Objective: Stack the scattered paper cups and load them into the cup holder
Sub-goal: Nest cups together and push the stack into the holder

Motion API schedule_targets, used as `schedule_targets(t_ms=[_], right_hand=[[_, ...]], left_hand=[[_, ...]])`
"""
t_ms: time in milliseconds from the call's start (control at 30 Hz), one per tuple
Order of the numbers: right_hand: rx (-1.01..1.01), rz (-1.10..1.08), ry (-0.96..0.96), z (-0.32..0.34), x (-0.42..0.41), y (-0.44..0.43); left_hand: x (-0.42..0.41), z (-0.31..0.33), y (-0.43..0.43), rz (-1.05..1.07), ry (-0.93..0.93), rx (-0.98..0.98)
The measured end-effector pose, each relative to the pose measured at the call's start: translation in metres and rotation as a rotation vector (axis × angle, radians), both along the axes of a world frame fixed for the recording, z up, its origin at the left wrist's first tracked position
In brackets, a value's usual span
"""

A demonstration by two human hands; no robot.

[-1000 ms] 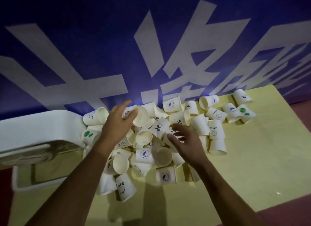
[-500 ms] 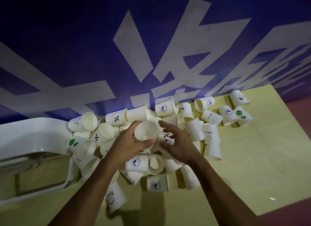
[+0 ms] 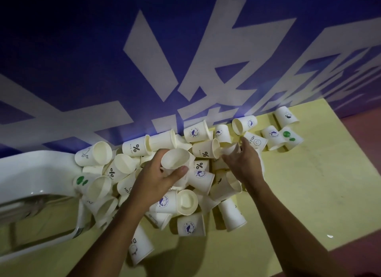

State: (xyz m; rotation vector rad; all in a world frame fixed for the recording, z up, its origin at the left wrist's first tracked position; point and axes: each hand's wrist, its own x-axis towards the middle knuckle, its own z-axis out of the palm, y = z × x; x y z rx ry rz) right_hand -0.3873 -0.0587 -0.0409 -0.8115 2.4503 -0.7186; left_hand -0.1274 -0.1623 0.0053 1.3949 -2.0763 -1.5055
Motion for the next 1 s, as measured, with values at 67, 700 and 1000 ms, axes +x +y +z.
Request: schedule_targets(t_ms=[67,700,1000], right_hand=[[-0.066,0.009,-0.008,0.014,0.009,0.005],[-0.434,0.492,-0.196,0.100,0.386,-0.015],[-0.381,0.500,-0.221,0.068,0.503,-0.021]], left_hand=[[0.013,0.005,0.001,0.029,0.020,-0.042],[0.402,0.042,0.054,0.339,0.130,-0.238],[0.492,-0.011,0.017,0.516,0.037,-0.270]])
